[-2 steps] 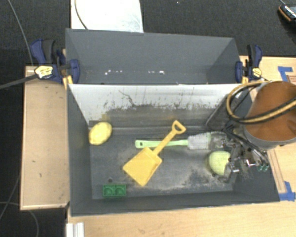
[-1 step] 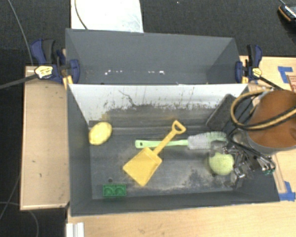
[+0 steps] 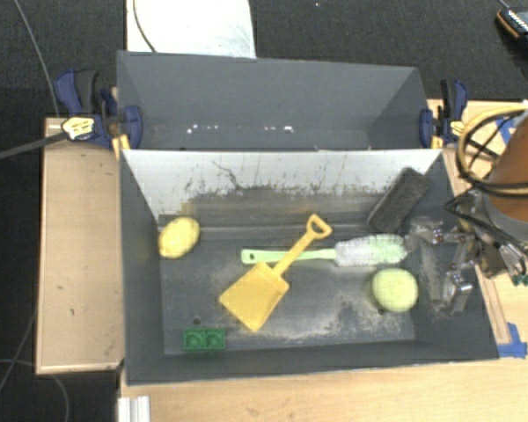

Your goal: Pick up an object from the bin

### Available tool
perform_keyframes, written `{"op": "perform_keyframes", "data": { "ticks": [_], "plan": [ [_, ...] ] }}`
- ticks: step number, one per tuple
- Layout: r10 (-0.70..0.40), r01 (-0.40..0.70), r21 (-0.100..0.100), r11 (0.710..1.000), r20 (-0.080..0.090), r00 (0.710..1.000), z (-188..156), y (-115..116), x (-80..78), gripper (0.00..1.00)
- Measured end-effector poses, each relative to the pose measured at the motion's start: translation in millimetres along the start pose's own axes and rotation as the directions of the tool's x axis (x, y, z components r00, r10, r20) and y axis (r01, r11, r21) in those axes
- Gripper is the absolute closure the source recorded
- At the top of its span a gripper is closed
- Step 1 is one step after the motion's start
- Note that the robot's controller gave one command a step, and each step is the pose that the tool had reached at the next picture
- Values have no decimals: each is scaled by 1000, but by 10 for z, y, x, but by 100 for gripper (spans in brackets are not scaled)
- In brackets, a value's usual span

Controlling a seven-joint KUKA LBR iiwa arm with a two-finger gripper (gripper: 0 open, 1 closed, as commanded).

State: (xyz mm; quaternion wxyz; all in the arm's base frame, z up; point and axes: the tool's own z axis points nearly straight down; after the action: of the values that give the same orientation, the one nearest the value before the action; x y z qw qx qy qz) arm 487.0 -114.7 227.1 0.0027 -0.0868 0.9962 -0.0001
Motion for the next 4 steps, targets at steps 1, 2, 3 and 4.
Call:
{"op": "perform_keyframes", "data": {
  "ticks": [1,2,3,4],
  "plan": [
    [-83,83,1,997,3,997,1205,-127,-22,0],
    [-91,91,3,996,7,996,1359,-77,18,0],
    [-160,160,3,987,7,987,1401,-147,-63,0],
    [-616,616,7,788,14,788,1540,-192,-132,0]
  ]
}}
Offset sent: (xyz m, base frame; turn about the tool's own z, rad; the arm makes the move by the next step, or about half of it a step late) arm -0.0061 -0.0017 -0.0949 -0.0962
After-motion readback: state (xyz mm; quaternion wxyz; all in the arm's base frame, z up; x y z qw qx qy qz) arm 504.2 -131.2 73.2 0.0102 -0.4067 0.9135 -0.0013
